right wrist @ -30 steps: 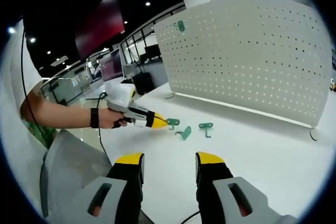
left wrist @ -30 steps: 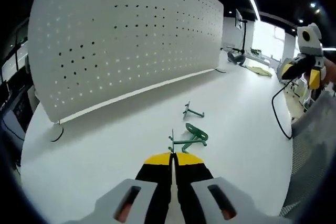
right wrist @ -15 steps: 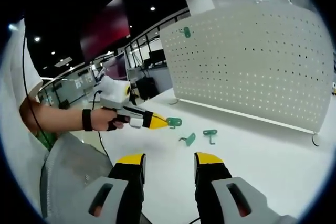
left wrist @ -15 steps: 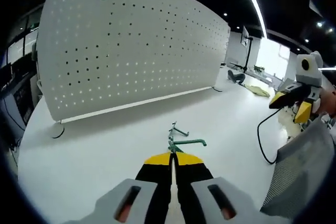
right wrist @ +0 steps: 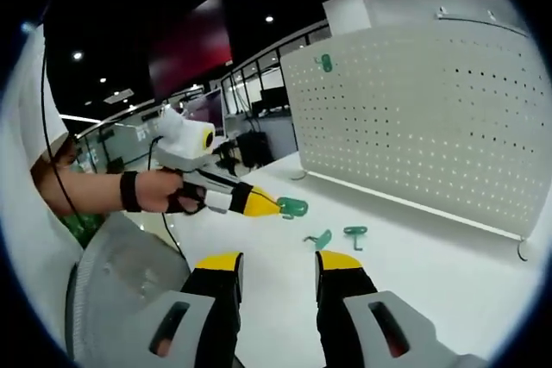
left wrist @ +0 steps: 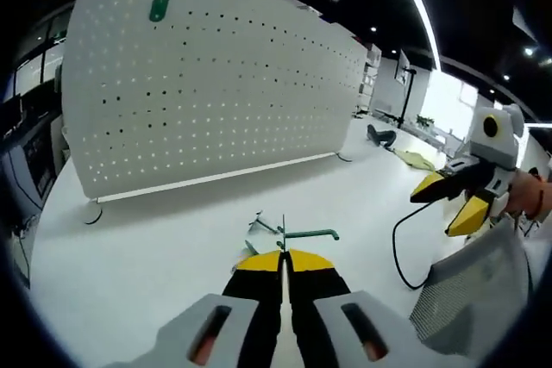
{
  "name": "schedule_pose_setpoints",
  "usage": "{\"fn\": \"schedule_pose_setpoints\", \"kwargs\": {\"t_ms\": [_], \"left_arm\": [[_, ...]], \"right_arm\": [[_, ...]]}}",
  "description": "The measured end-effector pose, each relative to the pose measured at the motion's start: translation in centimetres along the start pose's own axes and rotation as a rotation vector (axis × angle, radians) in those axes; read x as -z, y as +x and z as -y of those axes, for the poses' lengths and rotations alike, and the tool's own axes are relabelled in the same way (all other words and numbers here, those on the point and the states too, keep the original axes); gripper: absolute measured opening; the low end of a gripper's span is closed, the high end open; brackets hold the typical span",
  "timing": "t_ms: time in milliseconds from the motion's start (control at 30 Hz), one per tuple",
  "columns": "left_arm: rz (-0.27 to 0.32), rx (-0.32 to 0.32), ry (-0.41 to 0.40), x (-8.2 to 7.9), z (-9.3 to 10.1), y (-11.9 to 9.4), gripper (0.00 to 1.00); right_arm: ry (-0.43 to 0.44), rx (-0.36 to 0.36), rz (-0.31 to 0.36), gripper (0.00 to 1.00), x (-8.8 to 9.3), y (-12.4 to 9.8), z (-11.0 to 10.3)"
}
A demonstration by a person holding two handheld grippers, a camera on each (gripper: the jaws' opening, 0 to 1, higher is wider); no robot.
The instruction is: Insert the hook assembly into the mounting plate slot until the hook locks in place.
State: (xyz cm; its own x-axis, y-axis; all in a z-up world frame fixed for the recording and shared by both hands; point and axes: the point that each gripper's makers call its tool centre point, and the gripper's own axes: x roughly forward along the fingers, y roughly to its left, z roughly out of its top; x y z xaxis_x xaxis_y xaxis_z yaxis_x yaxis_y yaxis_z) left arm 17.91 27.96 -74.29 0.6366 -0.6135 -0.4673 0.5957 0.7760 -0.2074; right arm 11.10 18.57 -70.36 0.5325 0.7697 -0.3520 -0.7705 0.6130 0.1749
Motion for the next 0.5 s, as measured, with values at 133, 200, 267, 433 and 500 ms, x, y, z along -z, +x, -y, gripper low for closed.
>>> {"fn": "schedule_pose_setpoints", "kwargs": {"t_ms": [133,200,267,433,500], "left_arm": [[-0.008,-0.011,-0.021,0.1,0.7,-0.7,0.01],[-0.005,-0.016,-0.017,0.0,1.2,-1.1,0.01],[0.01,-0.01,-0.052,-0.2,2.0,-1.5,0.01],[-0.012,-0.002,-0.076,0.0,3.8,-2.0,0.01],[-0.012,-0.002,-0.089,0.0,4.3,-2.2,0.01]], "right_arm": [[-0.024,-0.025,0.018,0.31,-0.5,0.1,-0.3],[-0.044,-0.037,0.02,0.3,-0.7,0.1,-0.5],[-0.061,-0.046,0.018,0.3,-0.8,0.1,-0.8],[-0.103,-0.065,0.024,0.27,-1.1,-0.2,-1.3],[-0.129,-0.07,0.021,0.25,-1.1,-0.3,-1.6]]}}
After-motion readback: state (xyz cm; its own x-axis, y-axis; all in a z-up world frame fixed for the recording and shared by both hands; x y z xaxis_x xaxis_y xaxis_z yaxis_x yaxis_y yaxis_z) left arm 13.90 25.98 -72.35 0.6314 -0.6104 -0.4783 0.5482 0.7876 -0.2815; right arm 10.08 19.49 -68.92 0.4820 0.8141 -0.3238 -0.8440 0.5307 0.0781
